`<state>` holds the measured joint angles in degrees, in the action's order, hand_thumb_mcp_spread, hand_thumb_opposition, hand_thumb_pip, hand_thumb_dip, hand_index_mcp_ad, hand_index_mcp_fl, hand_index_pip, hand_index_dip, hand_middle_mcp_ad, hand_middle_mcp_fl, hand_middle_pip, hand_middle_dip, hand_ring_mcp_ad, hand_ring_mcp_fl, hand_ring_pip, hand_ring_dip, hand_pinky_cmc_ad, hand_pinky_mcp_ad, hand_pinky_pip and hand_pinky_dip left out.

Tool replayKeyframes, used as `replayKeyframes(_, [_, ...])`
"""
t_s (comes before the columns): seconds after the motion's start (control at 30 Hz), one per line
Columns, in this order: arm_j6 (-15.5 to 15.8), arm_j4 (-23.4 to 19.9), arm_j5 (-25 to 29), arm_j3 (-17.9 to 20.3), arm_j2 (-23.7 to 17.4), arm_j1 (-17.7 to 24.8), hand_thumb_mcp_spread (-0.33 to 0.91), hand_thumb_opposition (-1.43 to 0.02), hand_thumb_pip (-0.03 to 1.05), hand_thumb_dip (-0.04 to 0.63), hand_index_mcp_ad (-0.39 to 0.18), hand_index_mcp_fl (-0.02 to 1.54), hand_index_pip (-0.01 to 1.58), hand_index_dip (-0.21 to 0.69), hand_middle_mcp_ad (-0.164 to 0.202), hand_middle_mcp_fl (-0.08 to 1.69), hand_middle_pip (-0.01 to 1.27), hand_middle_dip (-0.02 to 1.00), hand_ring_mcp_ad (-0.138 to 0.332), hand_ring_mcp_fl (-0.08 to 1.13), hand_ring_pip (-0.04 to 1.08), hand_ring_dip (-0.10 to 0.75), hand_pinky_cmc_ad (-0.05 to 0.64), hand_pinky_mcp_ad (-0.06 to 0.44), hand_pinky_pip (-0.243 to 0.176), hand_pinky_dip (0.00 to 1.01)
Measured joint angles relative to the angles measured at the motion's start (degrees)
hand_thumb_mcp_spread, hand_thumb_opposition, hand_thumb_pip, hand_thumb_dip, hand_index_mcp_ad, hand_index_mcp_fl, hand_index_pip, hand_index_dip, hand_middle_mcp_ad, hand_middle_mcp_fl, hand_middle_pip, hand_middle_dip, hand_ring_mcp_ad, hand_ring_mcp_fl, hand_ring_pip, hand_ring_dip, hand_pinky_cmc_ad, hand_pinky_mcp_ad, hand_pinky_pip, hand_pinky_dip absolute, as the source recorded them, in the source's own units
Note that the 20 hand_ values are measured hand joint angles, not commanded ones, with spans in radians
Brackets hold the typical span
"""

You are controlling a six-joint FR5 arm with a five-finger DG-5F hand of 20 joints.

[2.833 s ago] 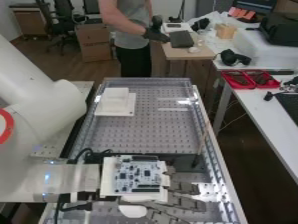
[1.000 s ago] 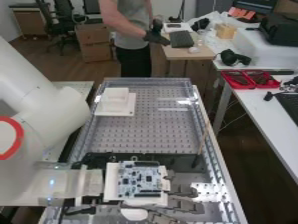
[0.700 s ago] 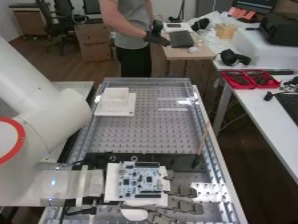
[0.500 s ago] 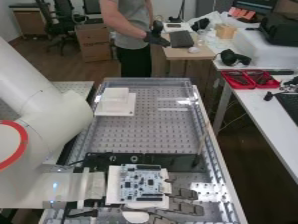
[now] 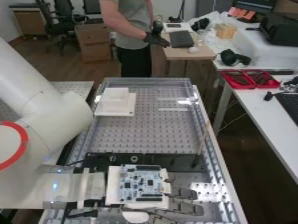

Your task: Grab the paper clip and place it in the clear container

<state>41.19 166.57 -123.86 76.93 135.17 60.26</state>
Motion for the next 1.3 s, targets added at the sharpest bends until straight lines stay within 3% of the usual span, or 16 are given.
replayKeyframes(0.3, [-2.25,-1.19,0.25,0.52,-0.09,-0.03,0.46,-0.88,0.66,0.316,-0.188,0.40,1.53,0.152,0.035,0.20,0.14,0.20,0.098,0.00,0.10,0.098,0.332,0.278,0.021,0.19])
replayKeyframes(0.8, [-9.64,-6.81,1.05,3.50,-2.84,-0.13,0.48,-0.93,0.59,0.298,-0.185,0.56,1.42,0.141,0.033,0.27,0.14,0.20,0.101,0.03,0.10,0.098,0.330,0.279,0.037,0.20])
replayKeyframes(1.1, [-15.28,-15.46,1.96,10.93,-10.98,0.94,0.48,-0.94,0.59,0.298,-0.185,0.56,1.42,0.140,0.037,0.28,0.13,0.20,0.101,0.05,0.10,0.098,0.333,0.281,0.037,0.20])
replayKeyframes(1.3, [-18.69,-22.20,2.50,17.14,-17.50,4.07,0.48,-0.94,0.59,0.298,-0.185,0.56,1.42,0.140,0.037,0.28,0.13,0.20,0.101,0.05,0.11,0.094,0.333,0.278,0.037,0.20])
